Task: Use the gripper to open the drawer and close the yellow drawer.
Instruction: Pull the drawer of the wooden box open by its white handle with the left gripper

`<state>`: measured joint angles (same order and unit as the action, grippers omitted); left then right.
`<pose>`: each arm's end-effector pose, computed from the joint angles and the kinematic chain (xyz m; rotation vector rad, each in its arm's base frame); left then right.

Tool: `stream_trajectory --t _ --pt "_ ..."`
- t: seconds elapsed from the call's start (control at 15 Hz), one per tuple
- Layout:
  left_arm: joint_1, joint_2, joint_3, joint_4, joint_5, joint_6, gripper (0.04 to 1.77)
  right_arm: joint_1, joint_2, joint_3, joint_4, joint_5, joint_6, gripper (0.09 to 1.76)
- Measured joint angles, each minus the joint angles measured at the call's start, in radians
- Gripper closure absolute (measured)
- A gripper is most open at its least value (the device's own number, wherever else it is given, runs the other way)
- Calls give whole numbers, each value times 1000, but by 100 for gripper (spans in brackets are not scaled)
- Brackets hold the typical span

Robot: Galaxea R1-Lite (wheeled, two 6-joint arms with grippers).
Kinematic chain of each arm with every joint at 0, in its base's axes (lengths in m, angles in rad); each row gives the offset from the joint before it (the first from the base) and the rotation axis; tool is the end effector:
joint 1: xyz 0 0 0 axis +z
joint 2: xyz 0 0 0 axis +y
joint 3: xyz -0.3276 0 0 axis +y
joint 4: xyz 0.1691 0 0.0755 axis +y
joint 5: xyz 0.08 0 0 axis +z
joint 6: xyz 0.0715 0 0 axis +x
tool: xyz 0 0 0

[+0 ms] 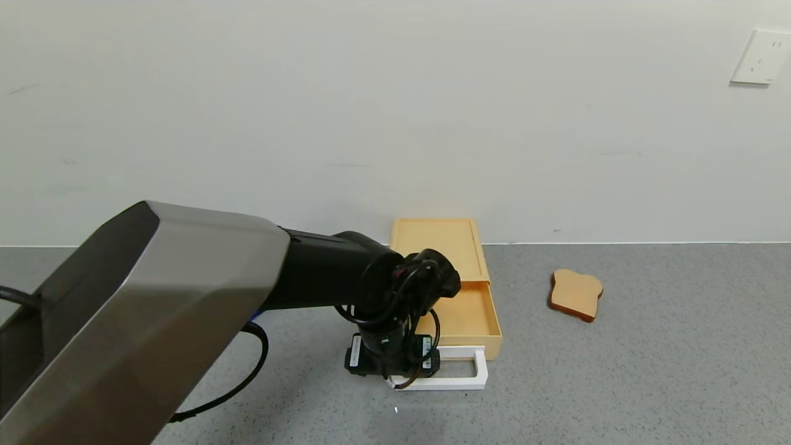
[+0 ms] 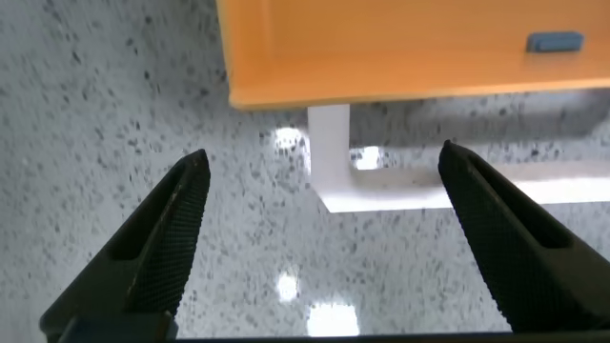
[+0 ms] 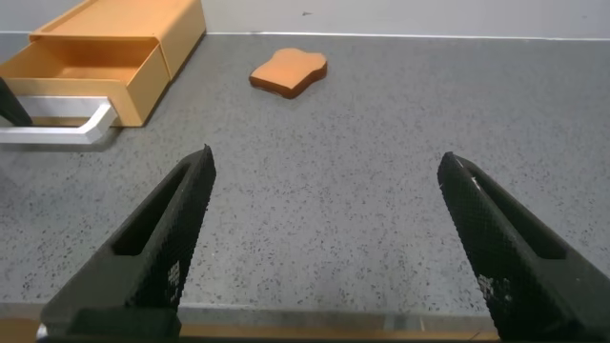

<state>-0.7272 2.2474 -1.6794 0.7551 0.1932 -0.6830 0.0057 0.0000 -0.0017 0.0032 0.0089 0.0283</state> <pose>0.3267 -0.2723 0.0825 0.0047 1.2581 -0.0253 -0.0071 0.0006 0.0756 0.0283 0.0017 0.0146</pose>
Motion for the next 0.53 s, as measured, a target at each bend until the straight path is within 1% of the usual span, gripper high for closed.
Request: stream_trajectory --t 0.33,0.53 --pt "-4 -24 38 -5 -11 -16 9 0 0 0 0 0 1 14" --pt "2 -22 41 -37 -13 -21 9 0 0 0 0 0 1 14"
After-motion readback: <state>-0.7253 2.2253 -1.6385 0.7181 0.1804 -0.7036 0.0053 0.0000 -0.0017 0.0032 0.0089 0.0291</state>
